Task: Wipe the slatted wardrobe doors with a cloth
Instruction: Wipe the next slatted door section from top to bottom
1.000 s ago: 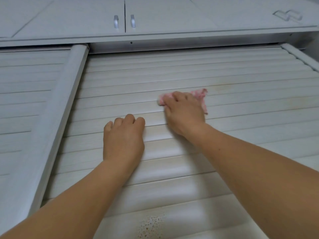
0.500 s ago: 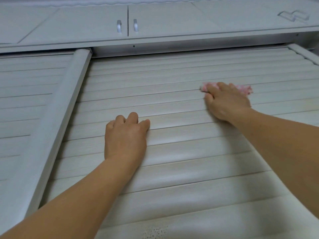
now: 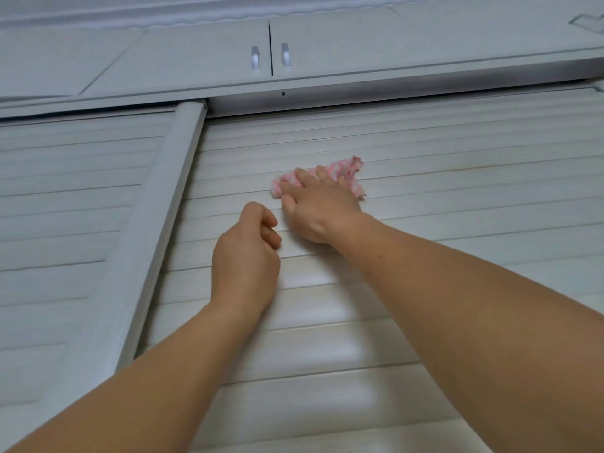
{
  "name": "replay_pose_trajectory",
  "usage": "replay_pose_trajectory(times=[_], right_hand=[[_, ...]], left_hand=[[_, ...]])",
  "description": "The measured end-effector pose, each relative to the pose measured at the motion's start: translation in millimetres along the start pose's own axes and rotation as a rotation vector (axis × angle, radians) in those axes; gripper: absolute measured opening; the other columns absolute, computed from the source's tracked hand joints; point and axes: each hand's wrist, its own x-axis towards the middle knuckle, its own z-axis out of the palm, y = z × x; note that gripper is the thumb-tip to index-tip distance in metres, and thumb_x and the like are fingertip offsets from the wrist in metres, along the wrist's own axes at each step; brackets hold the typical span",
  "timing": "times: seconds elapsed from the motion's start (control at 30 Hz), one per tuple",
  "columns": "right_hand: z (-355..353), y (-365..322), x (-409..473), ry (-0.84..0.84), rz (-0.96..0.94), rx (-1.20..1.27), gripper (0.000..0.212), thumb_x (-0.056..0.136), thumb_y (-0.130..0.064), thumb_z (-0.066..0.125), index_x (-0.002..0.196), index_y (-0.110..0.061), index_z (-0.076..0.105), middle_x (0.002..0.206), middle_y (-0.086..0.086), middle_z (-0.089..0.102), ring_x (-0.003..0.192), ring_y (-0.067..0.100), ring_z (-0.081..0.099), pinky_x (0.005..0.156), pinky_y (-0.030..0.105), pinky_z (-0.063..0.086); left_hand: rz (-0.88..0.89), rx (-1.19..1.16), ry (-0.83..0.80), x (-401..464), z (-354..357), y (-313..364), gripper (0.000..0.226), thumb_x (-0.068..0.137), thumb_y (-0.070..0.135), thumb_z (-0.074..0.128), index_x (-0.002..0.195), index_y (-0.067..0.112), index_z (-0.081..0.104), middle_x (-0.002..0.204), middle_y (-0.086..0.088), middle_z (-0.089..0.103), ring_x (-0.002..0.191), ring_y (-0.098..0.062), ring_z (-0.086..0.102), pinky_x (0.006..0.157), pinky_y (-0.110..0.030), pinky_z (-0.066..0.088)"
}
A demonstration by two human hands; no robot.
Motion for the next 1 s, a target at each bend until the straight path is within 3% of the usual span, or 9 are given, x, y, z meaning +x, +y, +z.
replay_pose_trajectory(times=[0.13,0.23,0.33,0.53,0.67,0.8,1.0], right_hand=[[4,-34,6,-0.109,-0.193,0.03,0.047,0.099,-0.034,0.02,0.146,-0.038,0.028,0.159,-0.004,0.004,0.146,0.024,-0.004,0.112,0.051,-0.008],[2,-37,7,-0.158,-0.31,0.023,0.046,0.1,-0.033,0.02,0.143,-0.041,0.033,0.159,-0.006,0.008,0.145,0.021,-0.002,0.113,0.052,-0.011],[-6,-14,11,-0.119,-0.238,-0.007,0.047,0.1,-0.035,0.017,0.145,-0.038,0.03,0.158,-0.007,0.013,0.145,0.02,0.002,0.113,0.052,-0.01],[-19,53,0,-0.068,0.096,-0.082,0.049,0.097,-0.035,0.021,0.146,-0.043,0.018,0.159,-0.005,0.004,0.145,0.025,-0.002,0.112,0.058,-0.007],[-20,81,-22,-0.022,0.296,-0.099,0.052,0.097,-0.036,0.019,0.148,-0.042,0.01,0.159,-0.005,-0.003,0.145,0.027,-0.007,0.113,0.057,-0.006],[-21,83,-30,-0.018,0.238,-0.059,0.05,0.097,-0.038,0.018,0.147,-0.042,0.018,0.159,-0.005,0.0,0.145,0.027,-0.005,0.112,0.057,-0.008],[-29,120,-40,0.006,0.166,-0.07,0.049,0.099,-0.037,0.019,0.148,-0.04,0.02,0.159,-0.006,0.006,0.146,0.022,0.0,0.115,0.05,-0.005]], left_hand=[[-0.195,-0.152,0.207,9,4,-8,0.025,0.078,-0.008,0.046,0.081,0.017,0.045,0.085,-0.008,0.06,0.081,-0.025,0.056,0.07,-0.024,0.043],[-0.299,-0.249,0.276,15,8,-13,0.025,0.075,-0.005,0.046,0.083,0.019,0.042,0.094,-0.011,0.056,0.088,-0.029,0.057,0.081,-0.039,0.049],[-0.249,-0.15,0.231,10,10,-9,0.024,0.08,-0.007,0.043,0.089,0.016,0.042,0.101,-0.011,0.054,0.088,-0.028,0.058,0.081,-0.039,0.047],[-0.151,0.043,0.133,6,7,-5,0.028,0.083,-0.007,0.036,0.096,0.014,0.048,0.104,-0.002,0.044,0.083,-0.023,0.051,0.071,-0.032,0.038],[-0.083,0.199,-0.01,4,9,4,0.028,0.085,0.003,0.039,0.1,0.023,0.052,0.108,0.003,0.042,0.096,-0.019,0.046,0.071,-0.031,0.033],[0.055,0.256,-0.141,4,28,24,0.034,0.086,0.01,0.042,0.117,0.019,0.055,0.123,-0.001,0.048,0.117,-0.022,0.04,0.089,-0.035,0.035],[0.162,0.304,-0.278,3,72,66,0.041,0.087,0.008,0.042,0.125,0.015,0.053,0.132,-0.004,0.05,0.122,-0.025,0.04,0.1,-0.031,0.029]])
